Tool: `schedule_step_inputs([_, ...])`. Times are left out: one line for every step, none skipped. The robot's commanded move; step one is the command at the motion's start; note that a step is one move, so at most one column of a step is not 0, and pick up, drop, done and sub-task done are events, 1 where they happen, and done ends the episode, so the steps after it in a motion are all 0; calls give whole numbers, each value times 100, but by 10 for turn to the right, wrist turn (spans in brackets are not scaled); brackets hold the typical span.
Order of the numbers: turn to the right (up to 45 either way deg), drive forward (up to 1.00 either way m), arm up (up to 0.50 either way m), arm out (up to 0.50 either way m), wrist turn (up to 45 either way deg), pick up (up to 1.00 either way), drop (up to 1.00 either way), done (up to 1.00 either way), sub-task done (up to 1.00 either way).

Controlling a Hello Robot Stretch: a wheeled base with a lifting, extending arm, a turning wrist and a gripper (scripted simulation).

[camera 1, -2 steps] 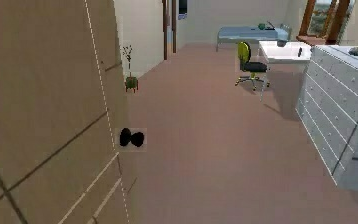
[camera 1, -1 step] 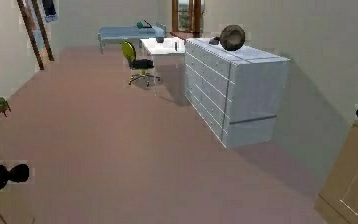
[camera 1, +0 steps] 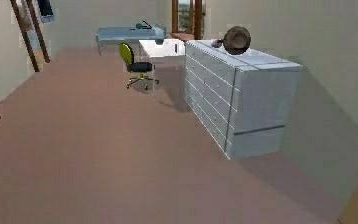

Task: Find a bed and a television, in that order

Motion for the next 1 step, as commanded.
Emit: schedule_step_inputs([450,0,0,0,0,0,0,0,0])
